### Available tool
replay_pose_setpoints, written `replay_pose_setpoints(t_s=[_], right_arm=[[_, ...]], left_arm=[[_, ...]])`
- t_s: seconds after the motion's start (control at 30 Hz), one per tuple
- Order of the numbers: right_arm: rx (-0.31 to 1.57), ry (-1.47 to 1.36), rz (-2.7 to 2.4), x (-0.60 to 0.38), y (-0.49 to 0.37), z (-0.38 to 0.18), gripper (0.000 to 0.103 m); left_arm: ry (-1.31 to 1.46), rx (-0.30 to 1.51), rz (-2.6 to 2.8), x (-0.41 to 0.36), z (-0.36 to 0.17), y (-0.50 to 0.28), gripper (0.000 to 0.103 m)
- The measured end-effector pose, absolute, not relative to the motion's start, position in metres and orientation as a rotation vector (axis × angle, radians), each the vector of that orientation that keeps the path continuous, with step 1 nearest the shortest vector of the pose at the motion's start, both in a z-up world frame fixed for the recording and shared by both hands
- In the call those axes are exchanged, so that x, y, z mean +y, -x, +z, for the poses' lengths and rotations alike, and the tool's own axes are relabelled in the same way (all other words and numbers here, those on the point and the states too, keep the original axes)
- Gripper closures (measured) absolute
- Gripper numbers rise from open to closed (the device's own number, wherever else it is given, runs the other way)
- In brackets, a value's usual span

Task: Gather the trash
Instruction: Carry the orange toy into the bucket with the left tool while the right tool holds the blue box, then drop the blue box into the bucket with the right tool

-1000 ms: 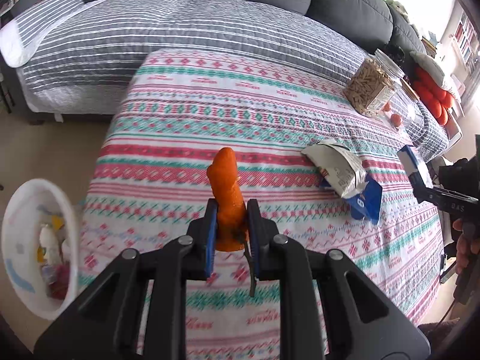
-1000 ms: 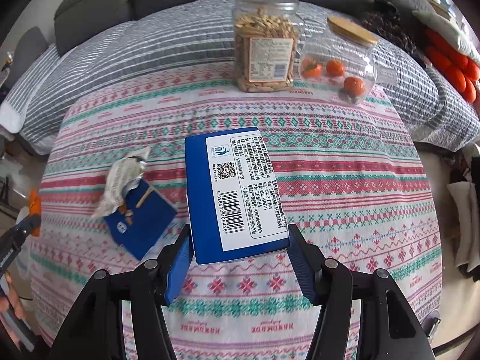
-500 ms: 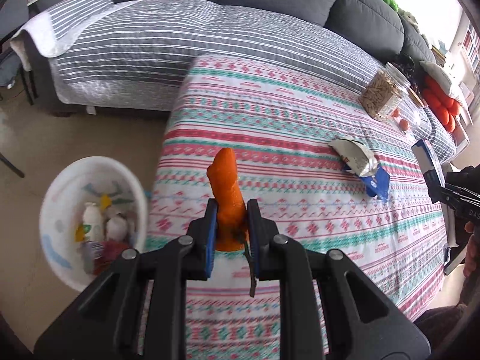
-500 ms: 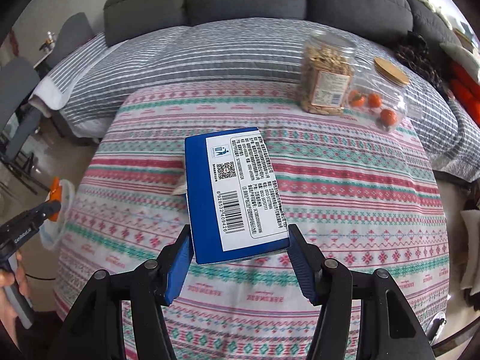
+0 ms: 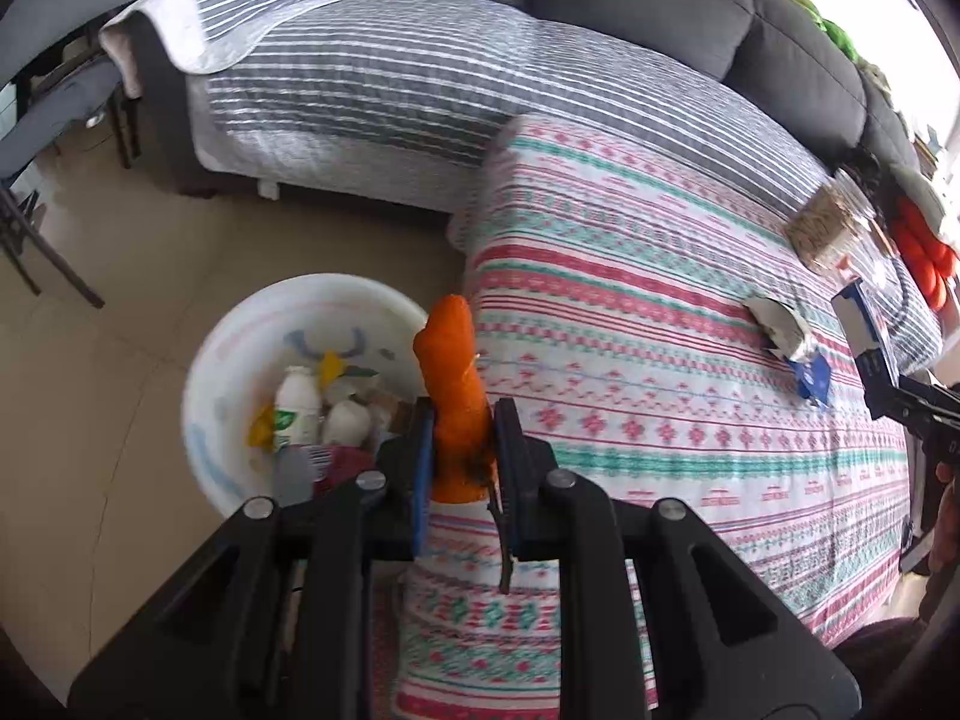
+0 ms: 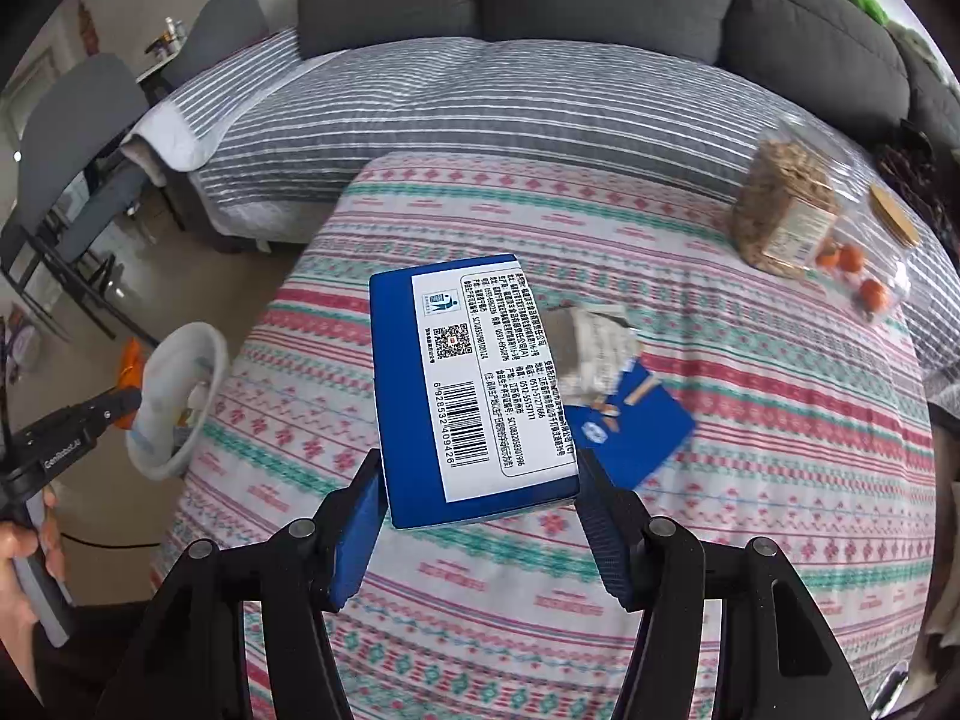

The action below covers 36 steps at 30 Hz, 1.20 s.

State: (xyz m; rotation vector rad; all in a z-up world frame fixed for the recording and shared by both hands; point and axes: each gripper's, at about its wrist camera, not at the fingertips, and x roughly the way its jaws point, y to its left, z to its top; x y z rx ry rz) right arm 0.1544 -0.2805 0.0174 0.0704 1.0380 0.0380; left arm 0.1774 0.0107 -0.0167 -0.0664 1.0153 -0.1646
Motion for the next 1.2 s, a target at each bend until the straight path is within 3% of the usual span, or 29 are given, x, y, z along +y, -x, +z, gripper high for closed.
replay_pose_setpoints(t_s=[0.5,0.6,0.67,0.8,0.87,0.93,1.03,1.2], right_arm=[[1.055,-0.039,0.169,-0.199,-0.18,0.003,0.041],[1.064,-0.035,0.187,-0.185,-0.187,-0.002,0.041],[1.072,-0.036,0.204,-0.174,-0.191,-0.006,0.041],[1.089,-0.038,0.246,-0.149,-0.2,-0.014,0.041],[1.097,-0.039,0.264,-0.138,-0.205,-0.018,0.041],[1.103,-0.03,0.28,-0.125,-0.209,-0.022,0.041],[1.108,-0.002,0.305,-0.103,-0.214,-0.029,0.041],[1.118,0.025,0.342,-0.073,-0.22,-0.04,0.041]], left_arm=[[0.082,1.059,-0.005,0.063,-0.041,-0.2,0.081],[0.097,1.073,0.03,0.074,-0.042,-0.202,0.067],[0.099,1.075,0.07,0.081,-0.042,-0.202,0.038],[0.1,1.063,0.11,0.096,-0.038,-0.196,0.031],[0.096,1.059,0.128,0.102,-0.036,-0.191,0.019],[0.084,1.056,0.145,0.106,-0.036,-0.188,0.017],[0.054,1.041,0.153,0.114,-0.033,-0.181,0.006],[0.008,1.017,0.163,0.125,-0.027,-0.17,0.005]])
